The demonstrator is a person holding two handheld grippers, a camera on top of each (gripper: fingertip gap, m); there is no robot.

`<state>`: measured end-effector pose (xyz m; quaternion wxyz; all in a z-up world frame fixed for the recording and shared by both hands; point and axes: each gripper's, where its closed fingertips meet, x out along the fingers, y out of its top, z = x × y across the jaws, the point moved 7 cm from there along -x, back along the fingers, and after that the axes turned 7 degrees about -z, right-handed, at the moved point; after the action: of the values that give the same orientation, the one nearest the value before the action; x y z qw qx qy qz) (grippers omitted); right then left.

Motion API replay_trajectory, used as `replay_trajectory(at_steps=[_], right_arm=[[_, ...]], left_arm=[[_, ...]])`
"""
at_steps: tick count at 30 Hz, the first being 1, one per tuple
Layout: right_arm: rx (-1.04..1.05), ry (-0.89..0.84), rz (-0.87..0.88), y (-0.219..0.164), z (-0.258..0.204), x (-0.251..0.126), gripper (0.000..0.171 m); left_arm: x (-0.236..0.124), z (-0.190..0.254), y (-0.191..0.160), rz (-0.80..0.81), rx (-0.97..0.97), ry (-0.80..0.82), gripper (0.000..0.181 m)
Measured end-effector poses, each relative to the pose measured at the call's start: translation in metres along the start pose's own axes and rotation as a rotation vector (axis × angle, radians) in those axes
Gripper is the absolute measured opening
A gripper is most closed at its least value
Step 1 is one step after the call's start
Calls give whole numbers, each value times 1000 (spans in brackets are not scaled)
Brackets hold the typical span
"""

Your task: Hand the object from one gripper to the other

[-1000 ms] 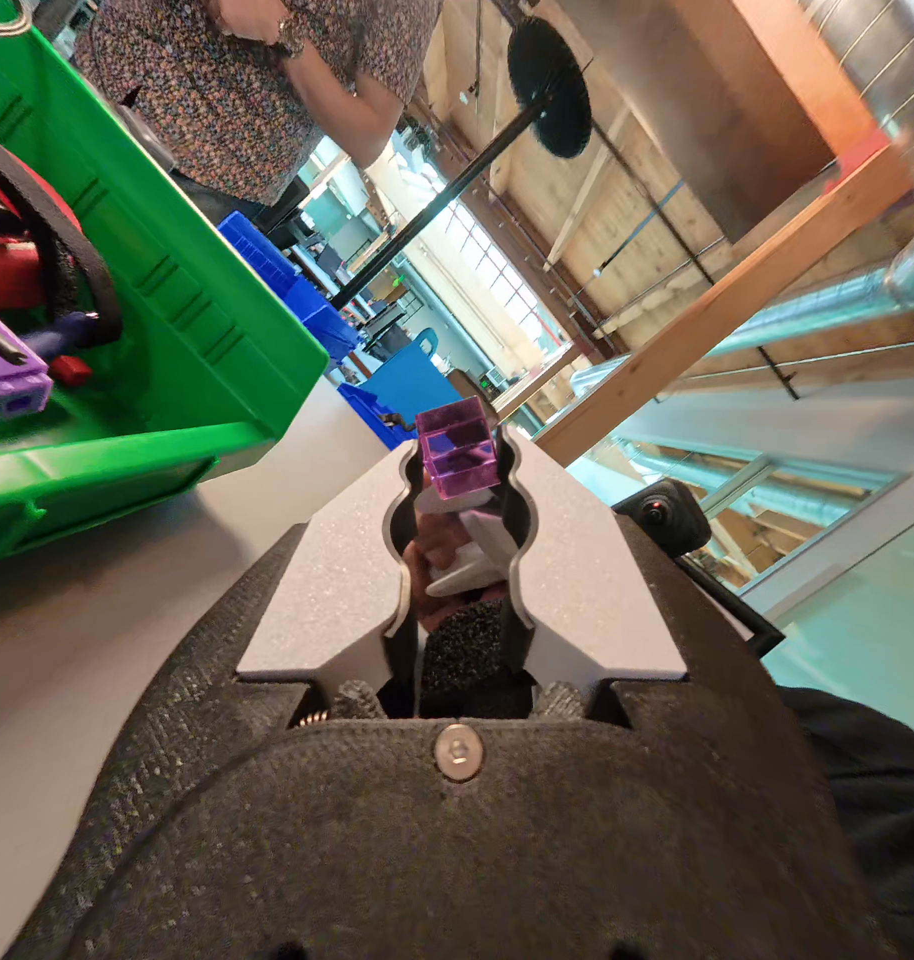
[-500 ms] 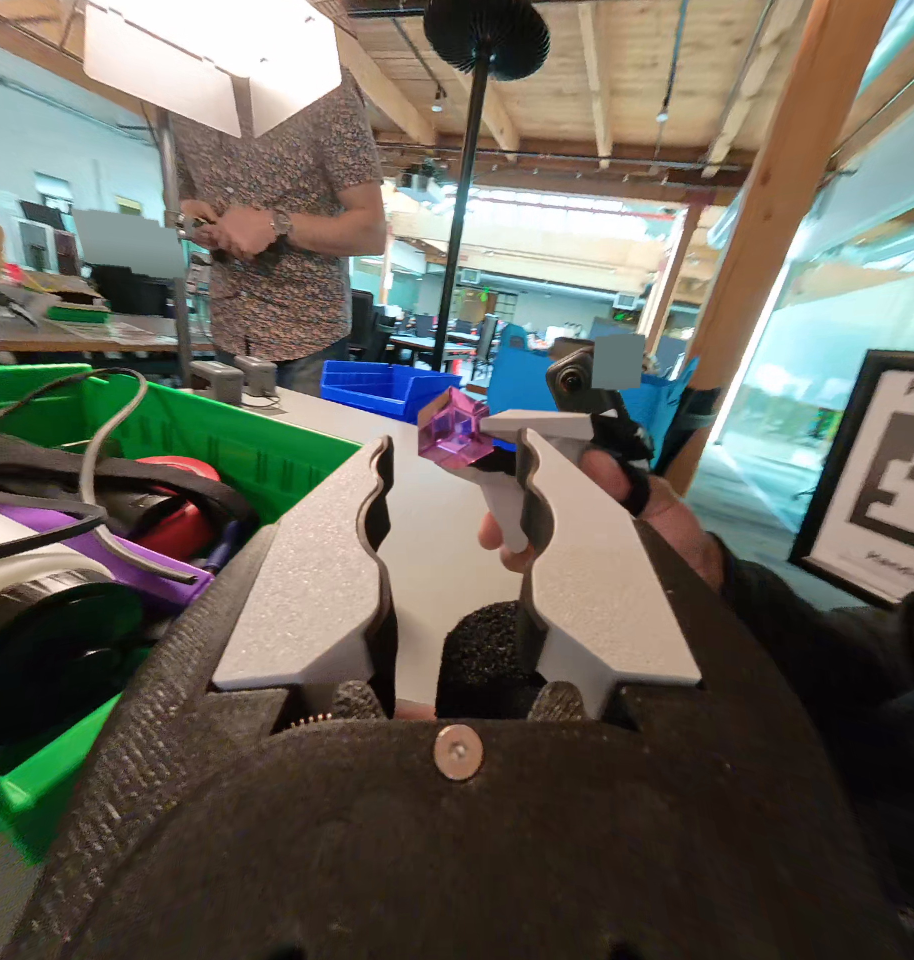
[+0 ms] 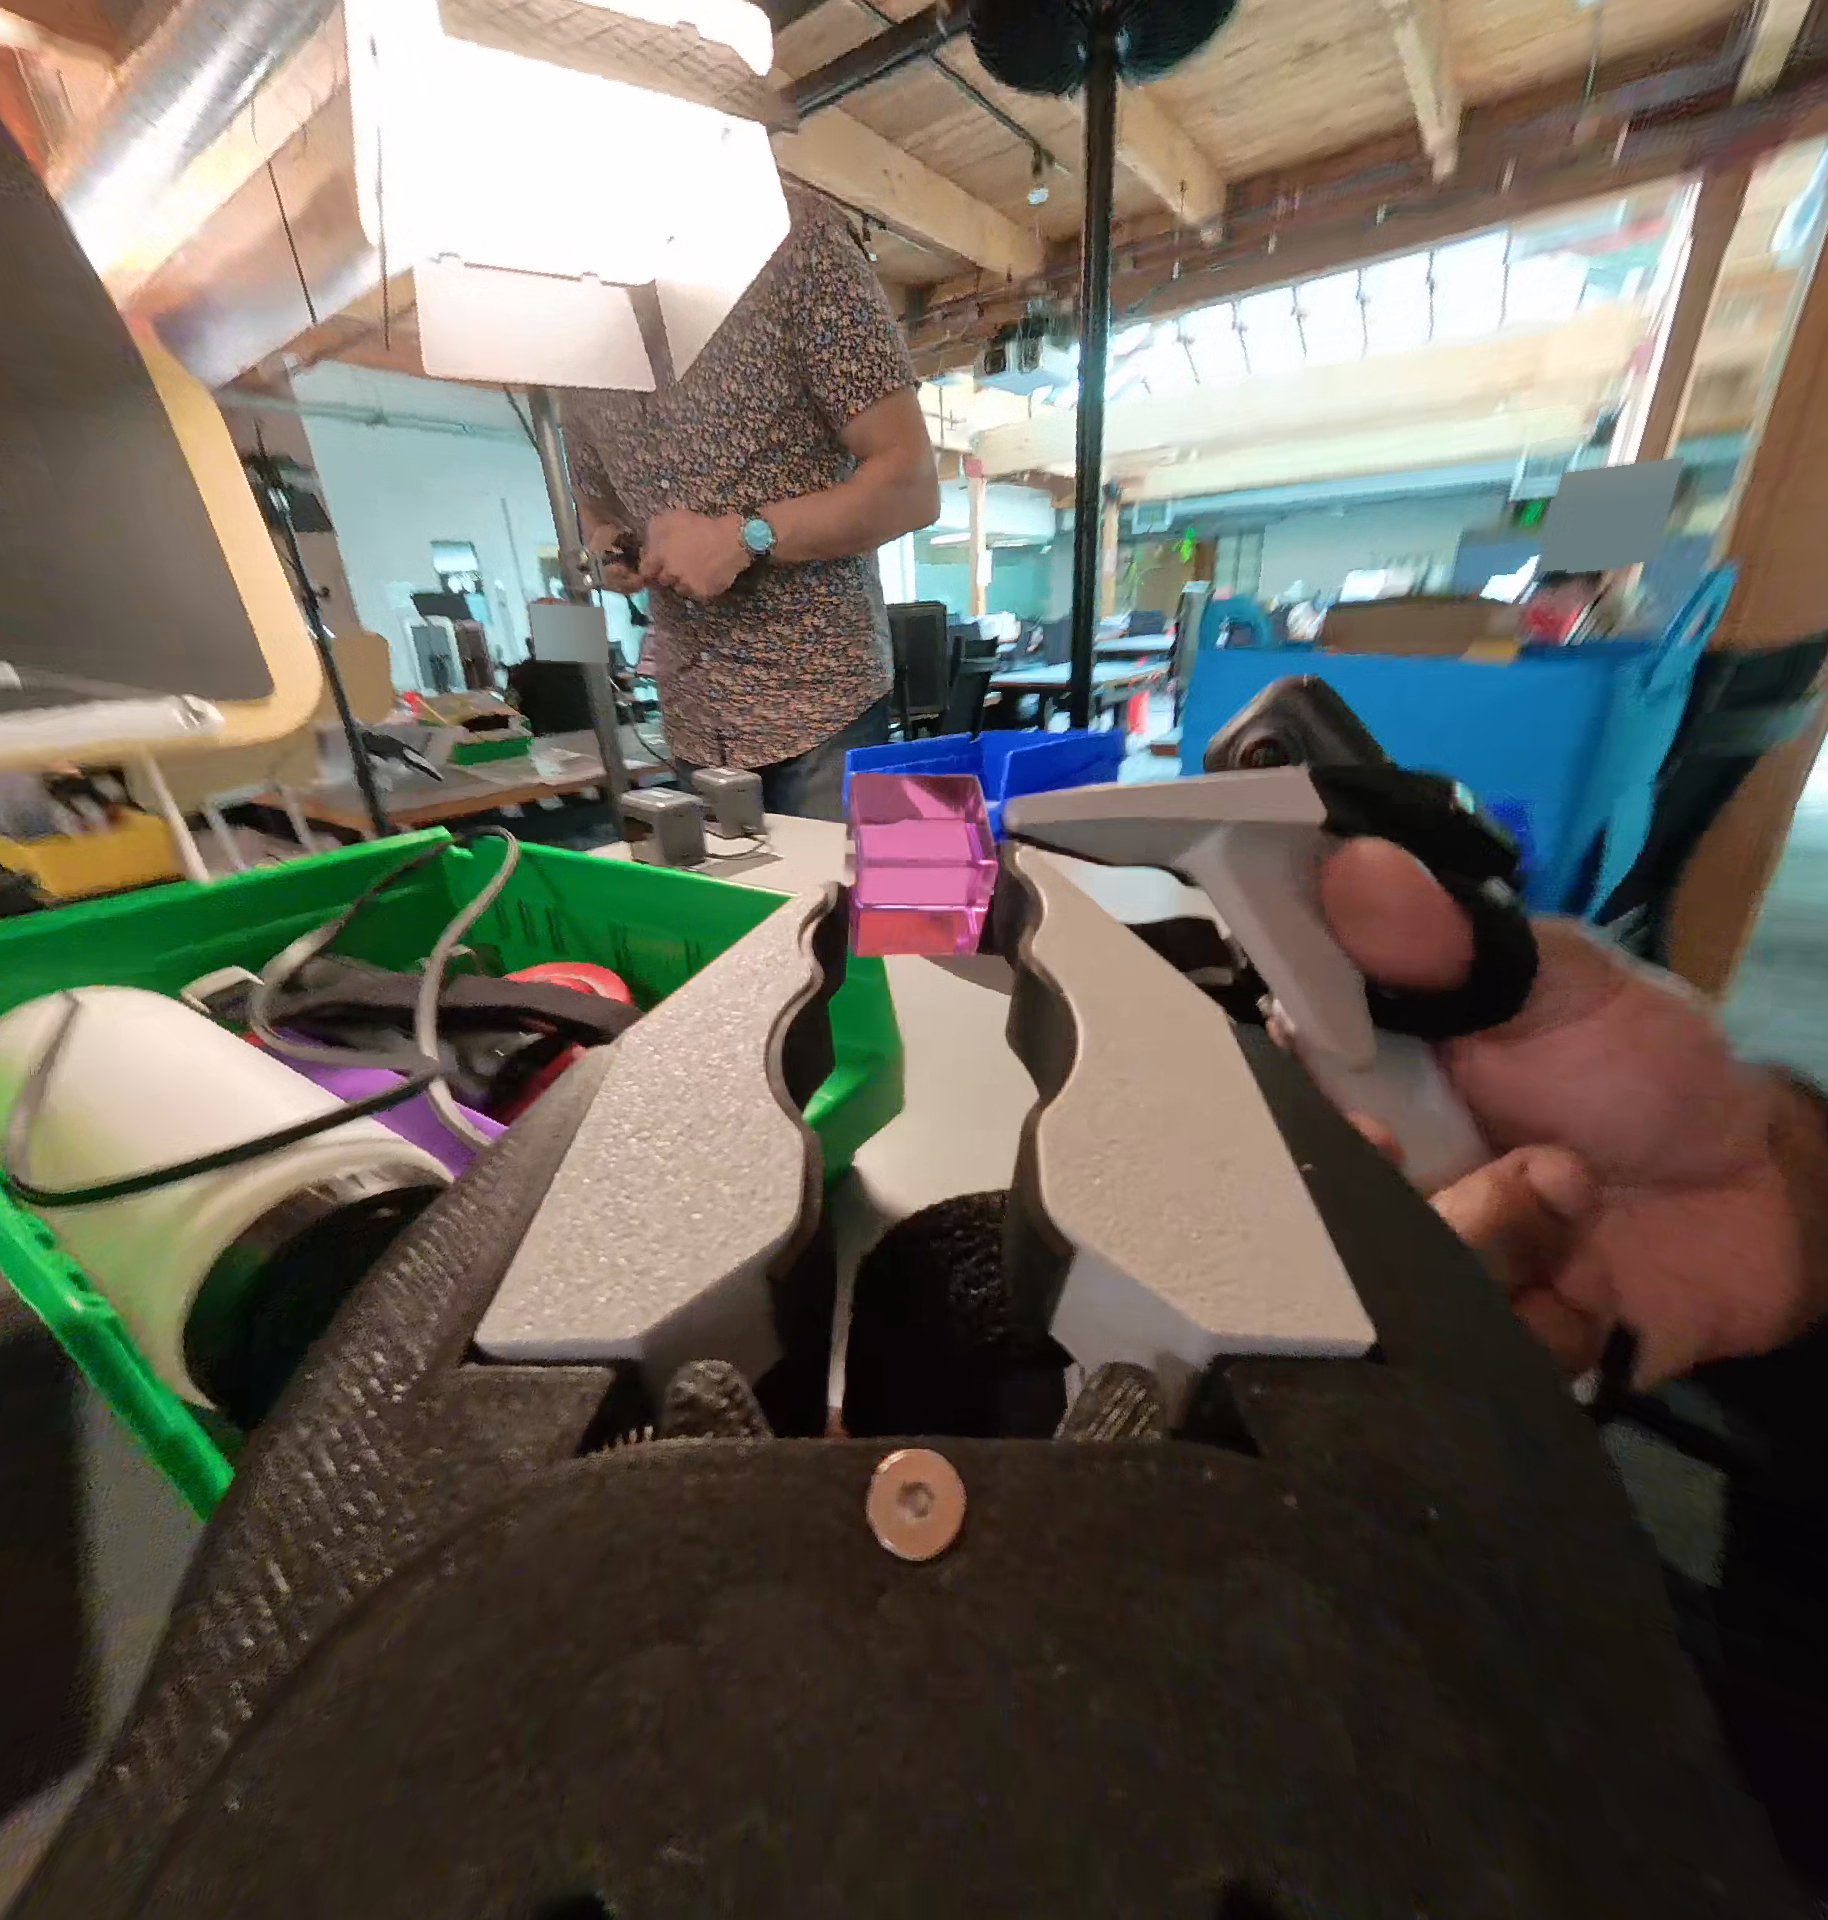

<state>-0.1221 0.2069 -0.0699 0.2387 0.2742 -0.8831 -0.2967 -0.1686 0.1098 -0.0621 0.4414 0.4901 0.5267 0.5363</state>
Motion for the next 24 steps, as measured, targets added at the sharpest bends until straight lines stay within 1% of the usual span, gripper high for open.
replay_trajectory(at_steps=[1,3,5,7,9,11,13,15,16,17,19,20,22,24], right_arm=[[-36,6,4,1,0,-1,38],[-159,-24,1,3,2,-3,48],[-333,-99,-20,3,5,-4,55],[-510,-192,-49,2,4,-3,60],[-691,-276,-69,0,-1,0,64],[-859,-378,-71,-3,-4,1,64],[-986,-450,-74,-6,-6,3,60],[-1065,-500,-83,-10,-7,5,47],[-1086,-534,-84,-10,-7,5,34],[-1098,-550,-85,-11,-7,5,31],[-1083,-566,-99,-10,-6,3,29],[-1069,-569,-110,-9,-5,2,28],[-1061,-564,-143,-7,-4,-1,28],[-1090,-567,-209,-6,-3,-3,27]], left_arm=[[-2,-5,1,17,-97,-28,29],[-5,-17,0,58,-354,-127,29],[-6,-26,-4,88,-619,-255,28],[-4,-30,-9,97,-824,-366,28],[-1,-29,-14,77,-948,-418,28],[3,-25,-18,45,-1019,-441,27],[6,-21,-23,14,-1072,-458,28],[8,-17,-25,-4,-1125,-482,27],[9,-15,-26,-6,-1150,-499,27],[10,-14,-26,-5,-1172,-515,27],[11,-13,-27,-16,-1171,-509,27],[12,-15,-27,-34,-1130,-479,28],[10,-22,-27,-84,-982,-376,39],[5,-31,-24,-146,-739,-250,47]])
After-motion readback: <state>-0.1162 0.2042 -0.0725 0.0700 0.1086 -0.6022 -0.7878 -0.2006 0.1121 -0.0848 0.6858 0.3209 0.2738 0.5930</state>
